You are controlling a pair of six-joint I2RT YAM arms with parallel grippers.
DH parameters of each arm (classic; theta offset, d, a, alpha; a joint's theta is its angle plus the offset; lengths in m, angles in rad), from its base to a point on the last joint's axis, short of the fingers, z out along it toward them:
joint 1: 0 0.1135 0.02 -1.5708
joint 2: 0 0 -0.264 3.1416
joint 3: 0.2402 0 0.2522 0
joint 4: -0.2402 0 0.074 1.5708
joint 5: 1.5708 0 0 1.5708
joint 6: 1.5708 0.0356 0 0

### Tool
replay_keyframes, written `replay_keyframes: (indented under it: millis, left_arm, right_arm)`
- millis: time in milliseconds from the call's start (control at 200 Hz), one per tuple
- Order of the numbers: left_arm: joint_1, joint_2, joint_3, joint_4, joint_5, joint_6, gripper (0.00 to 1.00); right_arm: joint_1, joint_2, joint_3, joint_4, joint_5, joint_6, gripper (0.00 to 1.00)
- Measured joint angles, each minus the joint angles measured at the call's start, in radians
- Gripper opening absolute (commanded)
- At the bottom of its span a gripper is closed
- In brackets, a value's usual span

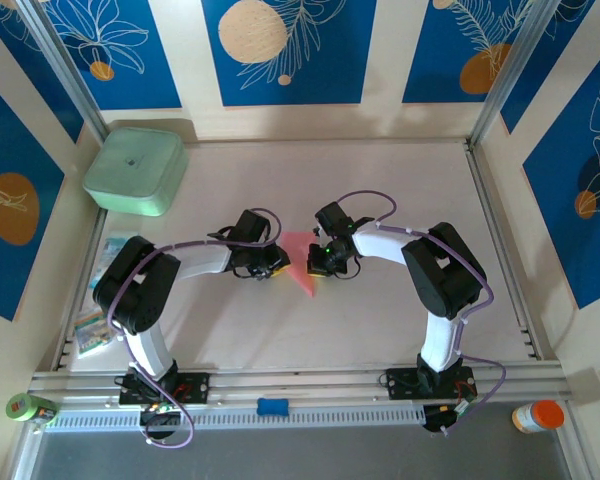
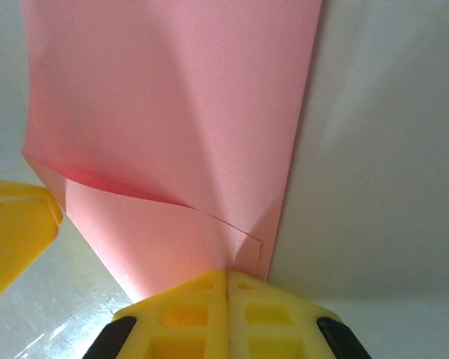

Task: Fold a paper plane with a square sheet of paper (pick it up from the middle)

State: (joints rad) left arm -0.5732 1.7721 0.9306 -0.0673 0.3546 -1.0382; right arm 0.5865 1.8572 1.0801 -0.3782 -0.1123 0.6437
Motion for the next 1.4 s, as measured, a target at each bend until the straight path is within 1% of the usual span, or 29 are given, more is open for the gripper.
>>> replay_keyframes:
  millis: [250,445,575,740,865,950,1071,1216,1401]
  left_arm:
    - [0.002,0.000,0.000,0.043,0.027,0.000,0.22]
    - [0.008,0.000,-0.002,0.095,0.060,0.002,0.26]
    - [0.022,0.000,-0.008,0.076,0.056,0.012,0.29]
    - [0.029,0.000,-0.009,0.029,0.031,0.020,0.30]
    - [0.030,0.001,-0.009,0.025,0.030,0.023,0.30]
    - [0.030,0.004,-0.009,0.025,0.029,0.024,0.33]
    - [0.030,0.006,-0.009,0.022,0.029,0.026,0.33]
    - [0.030,0.007,-0.009,0.031,0.031,0.026,0.27]
    - [0.030,0.021,-0.009,0.064,0.050,0.024,0.30]
  right_arm:
    - [0.000,0.000,0.000,0.000,0.000,0.000,0.04]
    - [0.000,0.000,0.000,0.000,0.000,0.000,0.04]
    - [0.000,0.000,0.000,0.000,0.000,0.000,0.04]
    - [0.000,0.000,0.000,0.000,0.000,0.000,0.04]
    - [0.000,0.000,0.000,0.000,0.000,0.000,0.04]
    - [0.000,0.001,0.001,0.000,0.000,0.000,0.04]
    - [0.000,0.001,0.001,0.000,0.000,-0.001,0.04]
    - [-0.001,0.002,0.001,0.000,-0.001,0.000,0.04]
    - [-0.003,0.004,0.001,0.000,-0.008,0.000,0.04]
